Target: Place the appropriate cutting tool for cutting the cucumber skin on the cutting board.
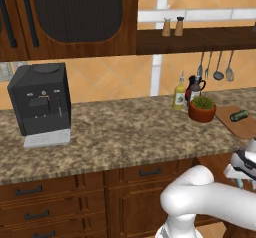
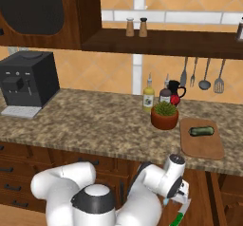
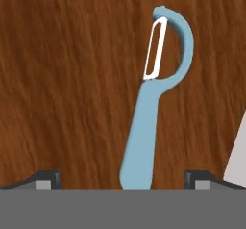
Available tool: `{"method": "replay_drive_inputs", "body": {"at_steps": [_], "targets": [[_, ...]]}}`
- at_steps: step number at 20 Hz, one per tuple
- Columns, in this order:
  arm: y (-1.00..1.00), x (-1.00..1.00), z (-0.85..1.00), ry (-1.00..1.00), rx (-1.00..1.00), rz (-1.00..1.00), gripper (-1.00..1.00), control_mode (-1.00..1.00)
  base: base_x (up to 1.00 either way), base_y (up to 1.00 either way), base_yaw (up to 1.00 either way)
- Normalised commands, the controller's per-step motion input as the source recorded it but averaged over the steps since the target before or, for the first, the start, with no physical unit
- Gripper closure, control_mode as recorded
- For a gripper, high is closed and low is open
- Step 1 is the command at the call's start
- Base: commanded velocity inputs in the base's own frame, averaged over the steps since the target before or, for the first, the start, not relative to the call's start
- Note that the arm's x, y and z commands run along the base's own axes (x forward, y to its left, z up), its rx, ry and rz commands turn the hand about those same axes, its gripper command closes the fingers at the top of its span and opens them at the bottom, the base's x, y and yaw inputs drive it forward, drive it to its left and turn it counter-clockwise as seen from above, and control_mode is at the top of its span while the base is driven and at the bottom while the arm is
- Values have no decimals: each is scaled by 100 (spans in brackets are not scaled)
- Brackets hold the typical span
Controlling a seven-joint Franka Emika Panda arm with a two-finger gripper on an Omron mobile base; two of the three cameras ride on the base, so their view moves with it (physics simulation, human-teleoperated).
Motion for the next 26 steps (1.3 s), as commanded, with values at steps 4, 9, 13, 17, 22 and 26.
{"method": "replay_drive_inputs", "body": {"at_steps": [4,9,13,17,22,26], "targets": [[-16,18,-33,0,0,-4,-100,-100,0,0,0],[-5,4,-35,0,0,-2,-100,-100,0,0,0],[0,-4,-29,-2,0,-2,-100,-100,0,0,0],[0,-25,-29,-5,0,-3,-100,-100,0,0,0],[0,-38,-29,-5,0,-5,100,-100,0,0,0],[0,-10,-5,-5,0,-7,100,-100,0,0,0]]}}
